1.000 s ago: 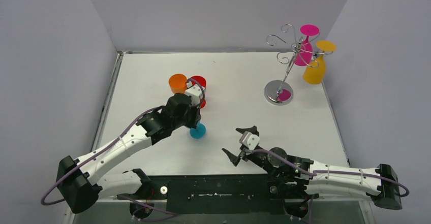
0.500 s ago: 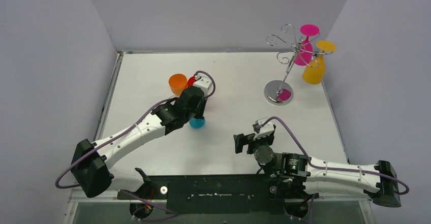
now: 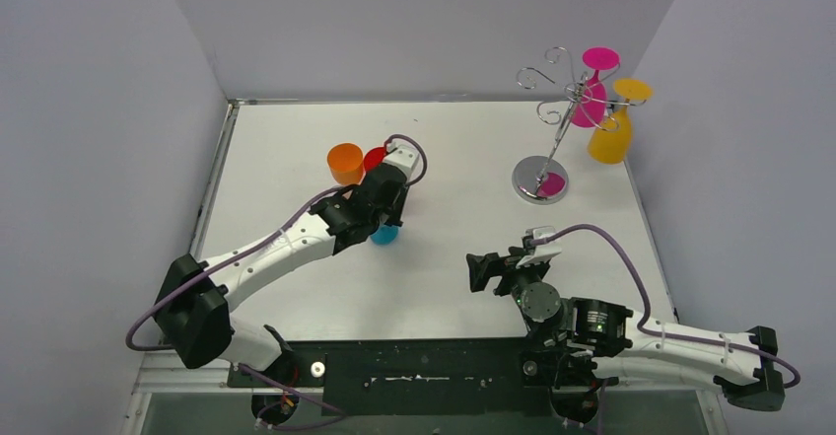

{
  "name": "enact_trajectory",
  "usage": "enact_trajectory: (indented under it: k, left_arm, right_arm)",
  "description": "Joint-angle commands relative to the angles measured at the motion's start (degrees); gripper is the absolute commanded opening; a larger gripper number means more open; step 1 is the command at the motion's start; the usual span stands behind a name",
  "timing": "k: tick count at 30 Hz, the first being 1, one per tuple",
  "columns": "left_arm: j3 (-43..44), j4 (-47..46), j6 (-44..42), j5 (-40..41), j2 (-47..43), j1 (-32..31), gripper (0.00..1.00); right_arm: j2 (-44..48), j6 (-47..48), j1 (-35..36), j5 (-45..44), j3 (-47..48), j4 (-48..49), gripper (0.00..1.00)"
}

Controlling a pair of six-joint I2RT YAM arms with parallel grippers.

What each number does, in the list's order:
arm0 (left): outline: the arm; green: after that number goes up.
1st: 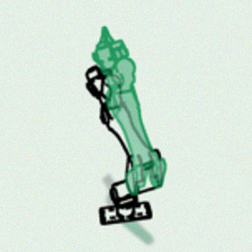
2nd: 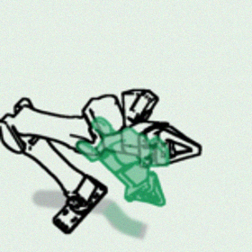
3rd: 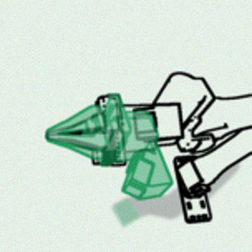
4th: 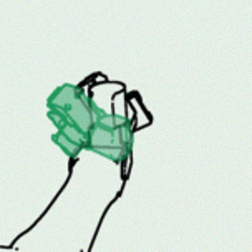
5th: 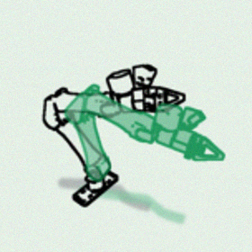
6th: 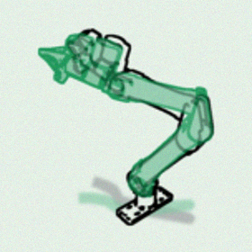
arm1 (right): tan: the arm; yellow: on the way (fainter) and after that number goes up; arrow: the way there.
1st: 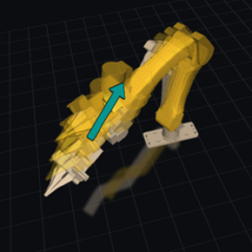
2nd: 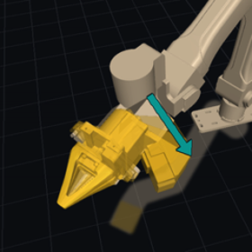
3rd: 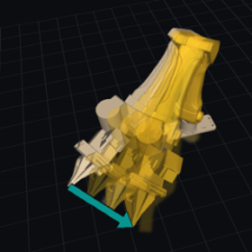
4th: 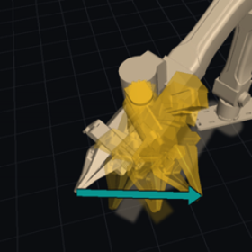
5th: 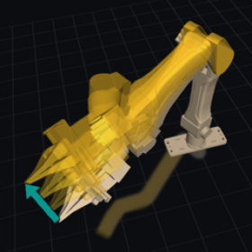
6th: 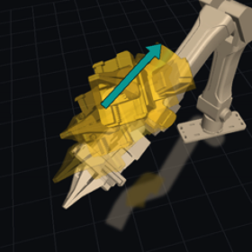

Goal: Take the wine glass off the wine glass rack
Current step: Place the wine glass at the center of the board.

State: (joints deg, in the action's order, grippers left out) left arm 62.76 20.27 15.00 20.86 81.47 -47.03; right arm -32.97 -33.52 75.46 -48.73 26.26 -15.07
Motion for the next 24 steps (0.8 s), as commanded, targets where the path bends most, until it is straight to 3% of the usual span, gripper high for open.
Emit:
enact_trajectory:
  k: [1,10,15,24]
  left_arm:
    - [2.8,-4.6,-0.7,0.7,0.7,1.1,0.00]
    - [2.2,-3.4,0.4,-3.5,1.8,3.2,0.00]
    - [0.5,-4.7,0.2,-2.1,0.9,3.2,0.05]
    - [1.0,-3.8,-1.8,-0.8,2.4,3.5,0.06]
  right_arm:
    - [2.0,2.6,0.1,1.2,1.2,2.1,1.00]
    - [0.5,2.8,0.1,0.0,0.9,1.6,1.00]
    - [-1.9,3.0,0.2,-1.3,1.9,1.0,1.00]
    - [-5.3,2.7,0.1,-3.3,3.0,1.7,1.00]
